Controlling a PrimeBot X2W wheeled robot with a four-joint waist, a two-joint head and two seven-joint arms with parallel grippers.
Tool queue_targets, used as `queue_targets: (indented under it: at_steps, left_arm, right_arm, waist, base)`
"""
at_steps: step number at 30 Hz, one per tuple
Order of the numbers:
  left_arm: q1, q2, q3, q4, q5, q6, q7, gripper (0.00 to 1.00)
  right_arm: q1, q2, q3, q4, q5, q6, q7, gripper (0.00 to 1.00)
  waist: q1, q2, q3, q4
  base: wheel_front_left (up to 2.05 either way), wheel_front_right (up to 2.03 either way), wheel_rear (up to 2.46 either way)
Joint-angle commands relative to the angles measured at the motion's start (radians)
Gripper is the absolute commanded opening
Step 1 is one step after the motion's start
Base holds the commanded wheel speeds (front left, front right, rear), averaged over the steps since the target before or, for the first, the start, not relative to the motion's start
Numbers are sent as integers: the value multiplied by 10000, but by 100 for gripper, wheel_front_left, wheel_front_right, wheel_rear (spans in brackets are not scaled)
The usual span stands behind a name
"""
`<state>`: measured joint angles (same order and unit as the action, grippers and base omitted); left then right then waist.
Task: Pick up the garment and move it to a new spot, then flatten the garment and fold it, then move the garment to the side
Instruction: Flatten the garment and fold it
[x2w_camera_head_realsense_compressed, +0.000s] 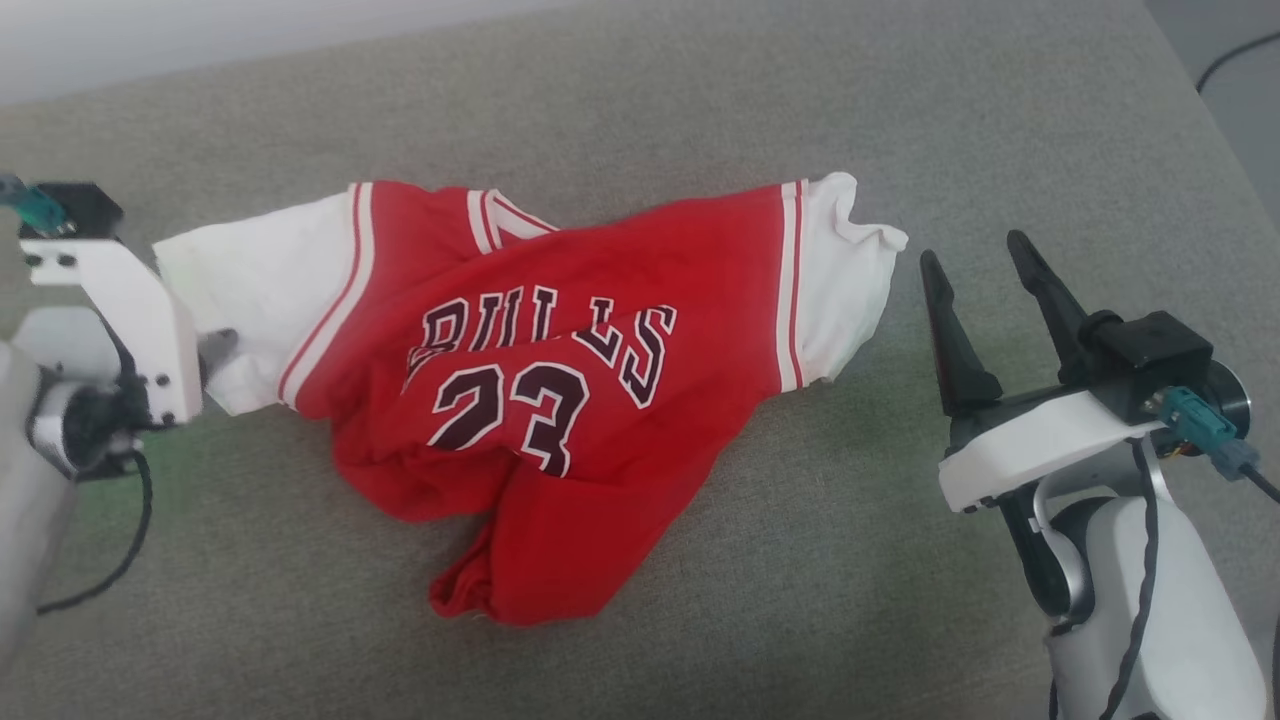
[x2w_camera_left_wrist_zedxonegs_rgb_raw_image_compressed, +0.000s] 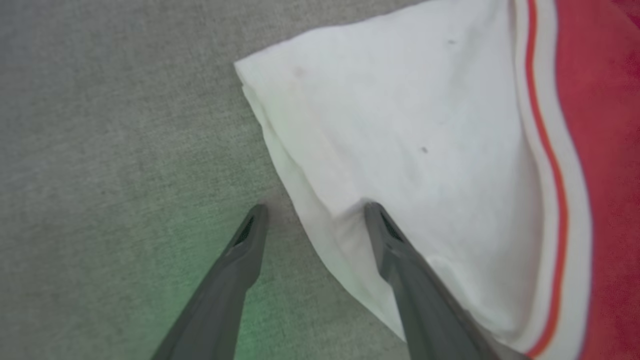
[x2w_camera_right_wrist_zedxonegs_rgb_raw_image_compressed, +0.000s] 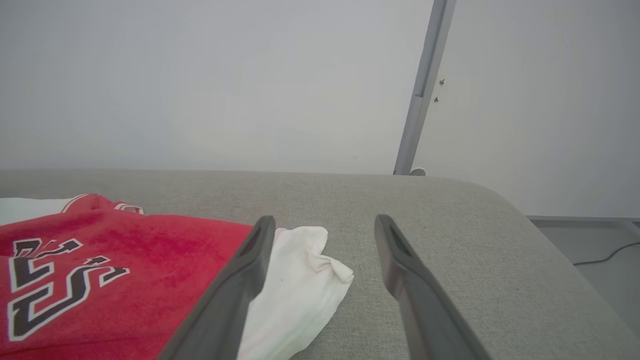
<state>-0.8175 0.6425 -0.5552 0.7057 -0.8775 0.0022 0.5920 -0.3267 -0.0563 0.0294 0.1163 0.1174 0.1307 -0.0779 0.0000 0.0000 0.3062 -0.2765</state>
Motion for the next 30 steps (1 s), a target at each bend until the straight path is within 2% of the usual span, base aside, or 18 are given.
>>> queue_targets:
  at_steps: [1,3,4,5,9,15,23,30]
  left_arm:
    - [-104,-101,-61,372,-57,62,248,100]
    - [-108,-186,-153,760,-131,86,598,100]
    - [-122,-247,-161,910,-199,84,709,44]
    - [-117,-324,-135,1114,-314,170,890,0]
    - [-203,-516,-244,1329,-312,5,1107,0]
    - [-388,-518,-268,1249,-276,-226,953,0]
    - [-74,-453,-32,794,-544,38,728,0]
    - [981,-33,128,-225,-860,479,854,0]
  right_arm:
    - [87,49,26,-122,63,1,-11,100]
    - [71,64,61,-202,1,1,44,100]
    - [66,67,50,-233,-34,1,73,100]
    - [60,62,48,-249,-39,1,91,100]
    - [9,68,-36,-374,-120,1,117,100]
    - [160,64,-340,-451,-178,1,163,100]
    - [386,62,-850,-476,-385,1,353,100]
    - [555,62,-1120,-549,-550,1,525,100]
  waist:
    - [0,0,230,-130]
    - [0,0,343,-148]
    - [0,0,387,-148]
    - [0,0,413,-146]
    - [0,0,465,-51]
    - [0,0,340,304]
    - [0,0,-96,1086]
    - [0,0,-464,1592]
  base:
    - [0,0,0]
    - [0,0,0]
    - [0,0,0]
    - [0,0,0]
    - [0,0,0]
    - [0,0,0]
    - [0,0,0]
    - [0,0,0]
